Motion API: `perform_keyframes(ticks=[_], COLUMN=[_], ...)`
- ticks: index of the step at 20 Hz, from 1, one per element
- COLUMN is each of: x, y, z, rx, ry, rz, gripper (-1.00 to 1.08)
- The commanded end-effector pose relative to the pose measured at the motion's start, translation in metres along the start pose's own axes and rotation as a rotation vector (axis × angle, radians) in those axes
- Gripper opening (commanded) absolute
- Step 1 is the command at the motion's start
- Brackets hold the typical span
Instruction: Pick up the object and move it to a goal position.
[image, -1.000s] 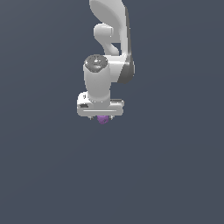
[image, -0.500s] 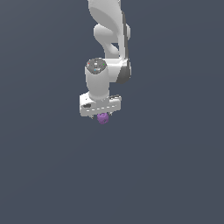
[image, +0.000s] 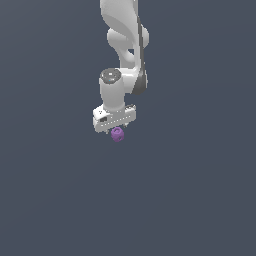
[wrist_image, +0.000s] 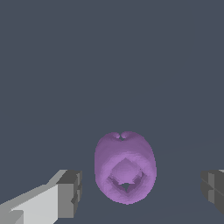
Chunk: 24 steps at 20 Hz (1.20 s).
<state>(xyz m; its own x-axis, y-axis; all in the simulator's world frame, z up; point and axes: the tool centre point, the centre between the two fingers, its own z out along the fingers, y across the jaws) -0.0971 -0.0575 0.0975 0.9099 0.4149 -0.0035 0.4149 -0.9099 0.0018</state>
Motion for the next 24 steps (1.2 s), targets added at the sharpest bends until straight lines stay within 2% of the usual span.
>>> perform_keyframes(ticks=[1, 14, 24], x=[-0.006, -0.013, -0.014], y=[-0.003, -0.006, -0.007], z=[0.004, 0.013, 0.052], rx=[0.001, 0.002, 0.002], ry=[0.002, 0.003, 0.004], rz=[-0.032, -0.069, -0.072], gripper=[1.0, 1.0, 1.0])
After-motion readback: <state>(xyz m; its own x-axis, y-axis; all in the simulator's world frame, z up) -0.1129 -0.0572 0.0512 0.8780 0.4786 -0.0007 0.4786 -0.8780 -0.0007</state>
